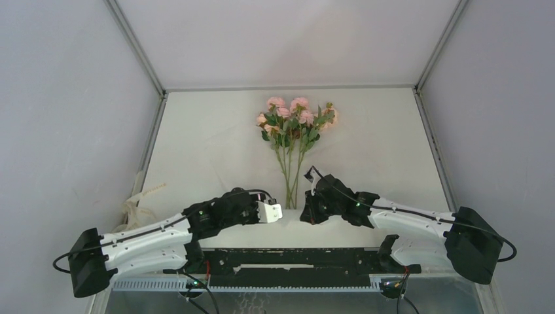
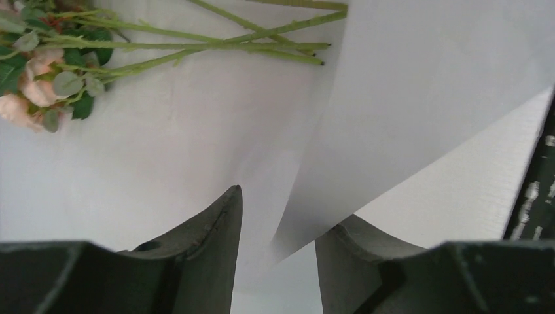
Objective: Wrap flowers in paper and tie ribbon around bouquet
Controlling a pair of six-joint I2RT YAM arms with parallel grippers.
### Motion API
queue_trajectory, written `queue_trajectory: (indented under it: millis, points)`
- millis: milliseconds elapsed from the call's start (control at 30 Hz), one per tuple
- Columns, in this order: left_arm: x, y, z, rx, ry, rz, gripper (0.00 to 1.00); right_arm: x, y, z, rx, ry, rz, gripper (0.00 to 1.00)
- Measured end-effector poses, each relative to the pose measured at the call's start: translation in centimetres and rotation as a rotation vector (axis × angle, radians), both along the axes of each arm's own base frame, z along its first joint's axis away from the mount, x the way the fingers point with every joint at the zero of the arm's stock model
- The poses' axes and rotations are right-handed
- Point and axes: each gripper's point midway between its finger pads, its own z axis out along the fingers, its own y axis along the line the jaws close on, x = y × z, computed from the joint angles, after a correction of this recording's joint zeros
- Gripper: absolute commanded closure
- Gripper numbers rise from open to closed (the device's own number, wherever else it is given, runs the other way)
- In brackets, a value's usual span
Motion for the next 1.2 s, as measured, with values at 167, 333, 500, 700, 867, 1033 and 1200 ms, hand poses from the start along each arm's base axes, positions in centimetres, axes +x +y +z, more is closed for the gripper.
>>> queue_trajectory:
  millis: [167, 333, 500, 700, 867, 1033, 1200]
  points:
    - [-1.6, -1.3, 0.3, -0.056, 0.152, -0.046, 0.63, 0.0, 0.0, 0.0, 0.004, 0.005, 0.003, 1.0]
    - [-3.0, -2.4, 0.4, -0.102, 0.267, -0.072, 0.93, -0.1, -0.1, 0.0, 0.005, 0.009, 0.011, 1.0]
    - [-3.5, -2.1, -0.1, -0.105, 0.335, -0.061, 1.0, -0.3, -0.4, 0.1, 0.004, 0.023, 0.021, 0.67]
    - [-4.7, -1.6, -0.7, -0.048, 0.354, -0.152, 1.0, -0.6, -1.9, 3.1, 0.072, -0.008, 0.03, 0.31]
    - [-4.6, -1.3, -1.2, 0.026, 0.287, -0.262, 1.0, 0.1, -1.5, 7.9, 0.248, -0.111, 0.056, 0.58]
    - [-5.1, -1.0, -2.0, 0.068, 0.285, -0.322, 1.0, 2.8, 2.5, 7.9, 0.276, -0.088, 0.085, 0.88]
    - [-5.4, -0.7, -2.2, 0.086, 0.284, -0.349, 1.0, 3.4, 9.2, 3.8, 0.204, 0.028, 0.228, 0.98]
